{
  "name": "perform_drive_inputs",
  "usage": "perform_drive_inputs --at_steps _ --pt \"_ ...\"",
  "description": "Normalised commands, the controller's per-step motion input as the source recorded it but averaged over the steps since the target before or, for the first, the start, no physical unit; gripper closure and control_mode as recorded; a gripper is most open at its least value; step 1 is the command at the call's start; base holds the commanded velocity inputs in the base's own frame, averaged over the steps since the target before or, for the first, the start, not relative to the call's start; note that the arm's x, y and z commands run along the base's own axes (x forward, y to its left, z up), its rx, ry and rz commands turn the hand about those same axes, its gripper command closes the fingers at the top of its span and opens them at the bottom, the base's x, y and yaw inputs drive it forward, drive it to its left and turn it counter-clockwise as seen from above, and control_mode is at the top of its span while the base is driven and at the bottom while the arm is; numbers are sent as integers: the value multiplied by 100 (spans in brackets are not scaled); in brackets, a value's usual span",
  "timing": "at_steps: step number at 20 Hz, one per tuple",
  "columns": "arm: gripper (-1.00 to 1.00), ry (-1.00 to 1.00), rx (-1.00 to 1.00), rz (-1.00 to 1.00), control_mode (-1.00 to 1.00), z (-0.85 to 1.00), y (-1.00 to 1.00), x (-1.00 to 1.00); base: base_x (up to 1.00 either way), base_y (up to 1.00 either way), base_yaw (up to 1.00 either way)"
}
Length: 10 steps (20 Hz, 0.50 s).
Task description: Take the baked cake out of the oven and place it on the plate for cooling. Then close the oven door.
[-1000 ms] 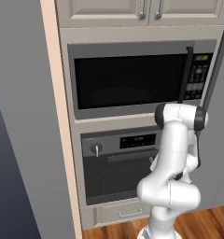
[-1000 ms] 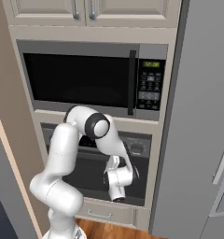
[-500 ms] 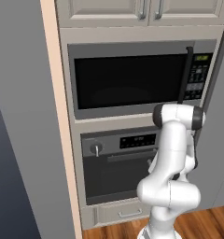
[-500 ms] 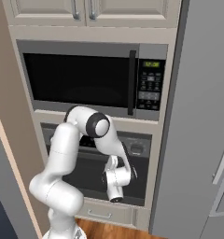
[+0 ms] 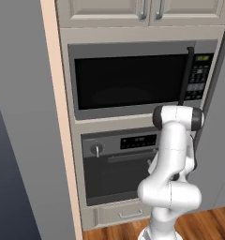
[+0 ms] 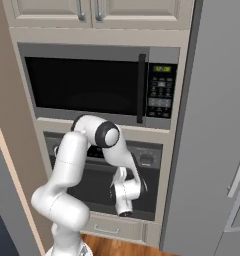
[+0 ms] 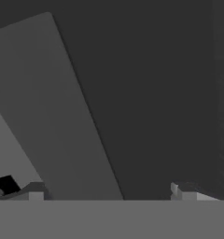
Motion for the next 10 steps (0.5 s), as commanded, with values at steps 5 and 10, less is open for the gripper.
perform_drive_inputs --at_steps 5,10 --pt "-100 0 0 0 -100 11 3 10 0 0 0" --pt "-100 0 0 0 -100 0 4 17 0 0 0"
